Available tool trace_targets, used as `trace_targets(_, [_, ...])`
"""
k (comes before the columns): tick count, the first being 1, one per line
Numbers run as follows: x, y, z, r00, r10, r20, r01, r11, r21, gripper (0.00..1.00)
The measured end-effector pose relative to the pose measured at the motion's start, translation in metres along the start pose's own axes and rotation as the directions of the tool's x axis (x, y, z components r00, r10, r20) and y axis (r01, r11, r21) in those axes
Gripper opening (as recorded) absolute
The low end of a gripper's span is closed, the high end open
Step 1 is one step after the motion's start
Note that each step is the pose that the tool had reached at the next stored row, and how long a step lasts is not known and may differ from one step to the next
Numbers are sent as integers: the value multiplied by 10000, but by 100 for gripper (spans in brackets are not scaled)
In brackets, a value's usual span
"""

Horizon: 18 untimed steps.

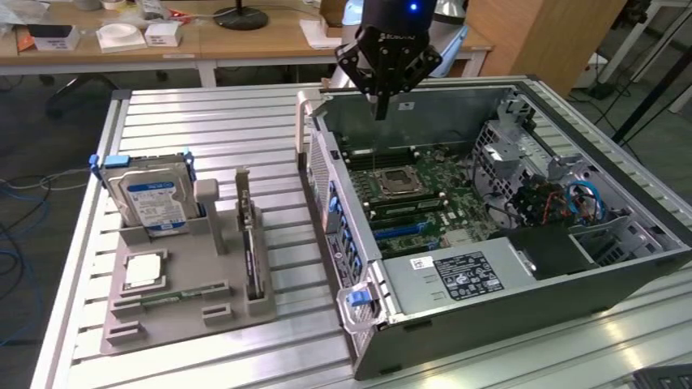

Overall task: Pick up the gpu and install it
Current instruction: 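Reach for the gpu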

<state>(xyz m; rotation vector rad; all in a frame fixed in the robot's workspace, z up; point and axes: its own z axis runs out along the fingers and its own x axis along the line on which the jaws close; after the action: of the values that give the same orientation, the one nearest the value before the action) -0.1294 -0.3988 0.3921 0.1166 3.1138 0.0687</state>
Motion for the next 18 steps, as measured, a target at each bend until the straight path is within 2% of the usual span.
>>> trace_targets(18, [34, 3, 18, 10000, 0, 1, 0, 10000, -1, 11])
